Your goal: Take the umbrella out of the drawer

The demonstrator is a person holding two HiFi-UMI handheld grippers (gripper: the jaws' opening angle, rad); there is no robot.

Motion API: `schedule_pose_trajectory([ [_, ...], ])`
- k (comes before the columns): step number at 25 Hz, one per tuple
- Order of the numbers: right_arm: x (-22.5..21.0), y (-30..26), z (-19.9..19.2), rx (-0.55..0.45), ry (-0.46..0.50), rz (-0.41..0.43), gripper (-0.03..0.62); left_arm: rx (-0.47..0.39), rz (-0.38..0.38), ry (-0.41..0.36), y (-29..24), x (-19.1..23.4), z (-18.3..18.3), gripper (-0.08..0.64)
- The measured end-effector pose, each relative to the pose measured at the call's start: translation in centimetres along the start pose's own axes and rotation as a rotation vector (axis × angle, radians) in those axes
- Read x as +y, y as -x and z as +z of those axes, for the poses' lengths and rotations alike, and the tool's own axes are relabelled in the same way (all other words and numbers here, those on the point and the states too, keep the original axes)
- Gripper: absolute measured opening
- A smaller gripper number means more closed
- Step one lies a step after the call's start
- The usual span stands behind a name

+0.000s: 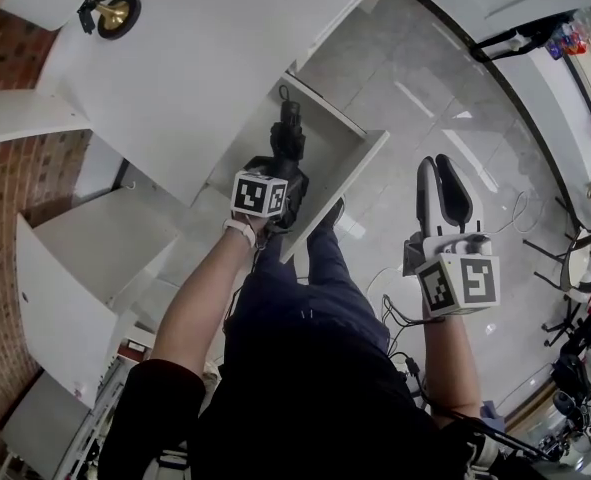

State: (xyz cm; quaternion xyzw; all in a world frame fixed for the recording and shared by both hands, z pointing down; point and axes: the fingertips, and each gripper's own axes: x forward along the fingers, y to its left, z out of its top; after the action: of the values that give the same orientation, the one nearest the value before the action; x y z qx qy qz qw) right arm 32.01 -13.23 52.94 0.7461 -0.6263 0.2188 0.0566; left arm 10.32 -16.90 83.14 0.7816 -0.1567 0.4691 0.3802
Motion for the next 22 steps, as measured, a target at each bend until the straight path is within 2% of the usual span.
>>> schedule_pose_trajectory([
  [7, 1.9, 1.1, 3.0, -0.057, 0.015, 0.022, 0.072, -0.056, -0.082, -0.032, 4.5, -3.5, 1.0, 0.252],
  [11, 3.2, 1.6, 5.0, -0.095, 0.029, 0.047, 0.072, -0.107, -0.101, -0.057, 7.8, -5.2, 2.6, 0.252],
  [15, 4.3, 2.4, 6.8, -0.124, 0.045, 0.061, 0.072, -0.169, -0.123, -0.045, 11.5, -6.2, 4.0, 0.252],
  [22, 6.7, 3.4, 10.5, -0.188, 0.082, 0.08, 0.069, -0.306, -0.086, -0.02, 18.1, -4.2, 7.2, 0.253],
])
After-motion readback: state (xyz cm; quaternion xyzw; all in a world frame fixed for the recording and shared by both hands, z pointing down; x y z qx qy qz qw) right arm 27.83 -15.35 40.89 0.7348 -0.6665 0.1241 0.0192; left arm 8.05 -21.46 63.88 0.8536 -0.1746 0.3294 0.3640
